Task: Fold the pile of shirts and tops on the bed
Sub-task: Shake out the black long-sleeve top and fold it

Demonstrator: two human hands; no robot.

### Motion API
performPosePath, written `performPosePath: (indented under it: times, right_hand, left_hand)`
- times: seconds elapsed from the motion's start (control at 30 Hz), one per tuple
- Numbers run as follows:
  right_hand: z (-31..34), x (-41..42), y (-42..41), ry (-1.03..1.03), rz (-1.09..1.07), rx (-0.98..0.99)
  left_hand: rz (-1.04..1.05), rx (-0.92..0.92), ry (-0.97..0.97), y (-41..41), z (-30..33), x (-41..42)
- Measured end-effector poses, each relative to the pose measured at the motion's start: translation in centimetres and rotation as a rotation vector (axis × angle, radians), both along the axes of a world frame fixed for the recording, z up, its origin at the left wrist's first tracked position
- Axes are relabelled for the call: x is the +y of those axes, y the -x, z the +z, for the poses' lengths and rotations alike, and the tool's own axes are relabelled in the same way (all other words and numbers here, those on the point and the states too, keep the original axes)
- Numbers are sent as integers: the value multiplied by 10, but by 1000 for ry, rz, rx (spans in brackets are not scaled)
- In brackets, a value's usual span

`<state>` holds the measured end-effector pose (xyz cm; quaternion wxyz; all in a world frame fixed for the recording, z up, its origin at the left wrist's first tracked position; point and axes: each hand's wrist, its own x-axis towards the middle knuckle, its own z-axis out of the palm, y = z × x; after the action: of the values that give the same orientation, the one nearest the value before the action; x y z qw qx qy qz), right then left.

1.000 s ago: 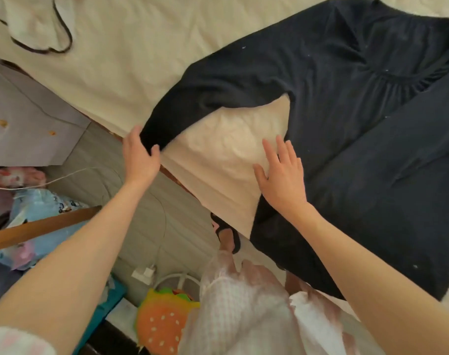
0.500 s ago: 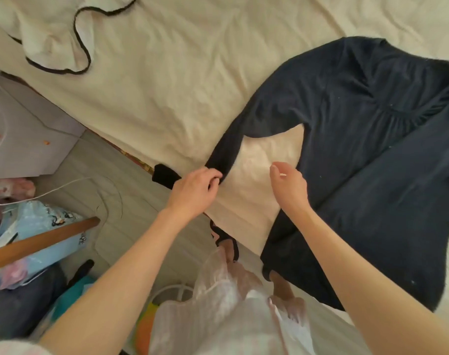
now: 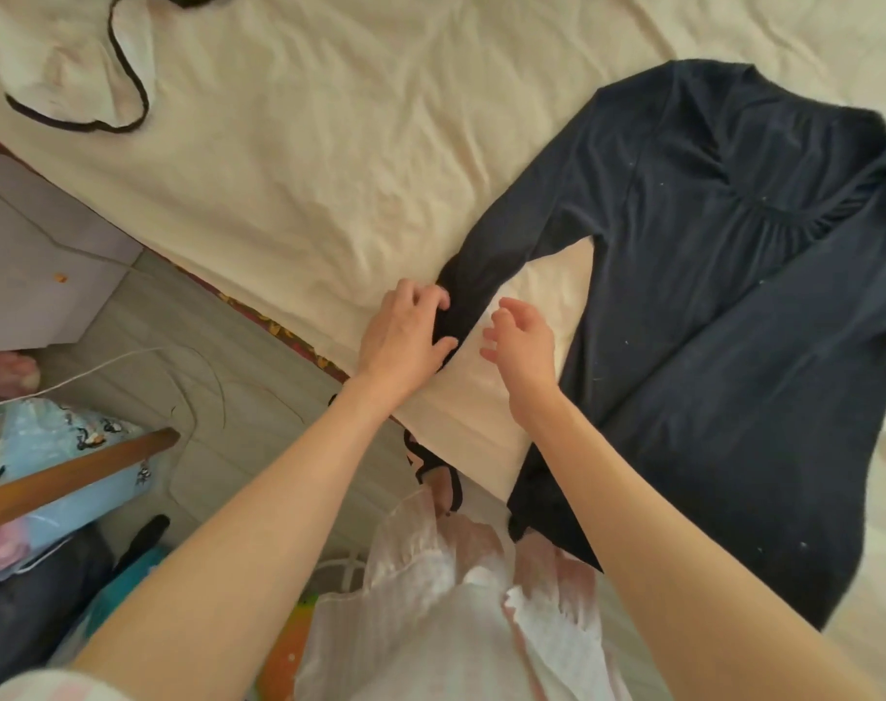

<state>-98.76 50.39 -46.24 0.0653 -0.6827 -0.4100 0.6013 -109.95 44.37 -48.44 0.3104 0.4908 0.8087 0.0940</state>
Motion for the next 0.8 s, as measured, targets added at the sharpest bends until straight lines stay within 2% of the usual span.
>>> performPosePath:
  times: [0.1, 0.2, 0.33, 0.5, 0.63, 0.8]
  right_hand:
    - [0, -1, -9, 151, -50, 74]
    - [-1, -7, -9, 264, -66, 197]
    - [0, -12, 7, 197, 73, 152]
    - [-1, -3, 22, 182, 46, 66]
    - [-2, 2, 27, 201, -27, -2]
    - [10, -5, 15, 246, -45, 187]
  left_hand:
    - [20, 70, 54, -2, -6, -26]
    - [3, 59, 83, -7, -11, -50]
    - [92, 40, 47, -13, -15, -72]
    - [179, 70, -92, -15, -9, -50]
    - [186, 11, -124, -23, -2, -28]
    - [185, 59, -164, -33, 4, -38]
